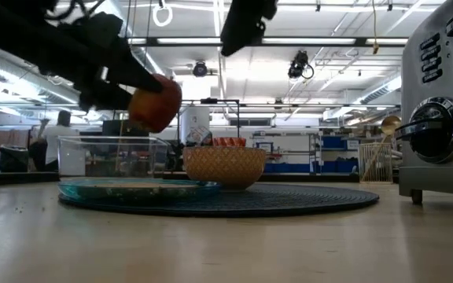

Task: Arrange a breakfast setting
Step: Put the apple into the top left of the placemat

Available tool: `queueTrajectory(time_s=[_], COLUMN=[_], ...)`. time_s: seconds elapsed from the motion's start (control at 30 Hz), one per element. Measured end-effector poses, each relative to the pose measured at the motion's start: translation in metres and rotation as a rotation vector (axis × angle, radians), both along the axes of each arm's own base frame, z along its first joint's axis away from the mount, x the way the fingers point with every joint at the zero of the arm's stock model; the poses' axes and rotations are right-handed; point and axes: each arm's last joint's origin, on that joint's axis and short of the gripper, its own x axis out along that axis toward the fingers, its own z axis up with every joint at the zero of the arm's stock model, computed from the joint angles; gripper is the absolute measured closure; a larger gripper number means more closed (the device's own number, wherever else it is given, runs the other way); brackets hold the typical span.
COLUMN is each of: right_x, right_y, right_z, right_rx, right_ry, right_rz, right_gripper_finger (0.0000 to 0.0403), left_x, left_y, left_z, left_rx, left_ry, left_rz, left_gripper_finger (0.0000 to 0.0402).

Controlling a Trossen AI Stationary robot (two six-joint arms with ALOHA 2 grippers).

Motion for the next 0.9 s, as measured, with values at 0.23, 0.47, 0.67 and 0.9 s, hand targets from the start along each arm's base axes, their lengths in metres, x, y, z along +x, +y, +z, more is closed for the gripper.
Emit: queueTrajectory(time_s=[0.23, 0.47, 0.67, 0.9], right_x=[0.019, 0.033, 0.036, 0.036], right_y=[-0.040, -0.050, -0.056, -0.061], right_z=[-0.029, -0.052, -0.048, -0.037], right_rx=[-0.015, -0.113, -0.285, -0.198], right_ry=[0.060, 0.094, 0.077, -0.008], right_rz=[-0.008, 0.017, 0.005, -0.013], right_gripper_finger=[0.0149, 0.0149, 0.0149, 0.0149], left_x=[-0.012, -0.022, -0.023, -0.011], left_y=[0.040, 0.047, 0.048, 0.054], left_z=[-0.014, -0.024, -0.034, -0.053], left_rx=[0.097, 0.179, 0.181, 0.181], left_ry=[-0.119, -0.127, -0.169, -0.115], left_rz=[-0.053, -0.055, -0.047, -0.024], left_gripper_finger=[0.0077, 0.0077, 0.0077, 0.0077])
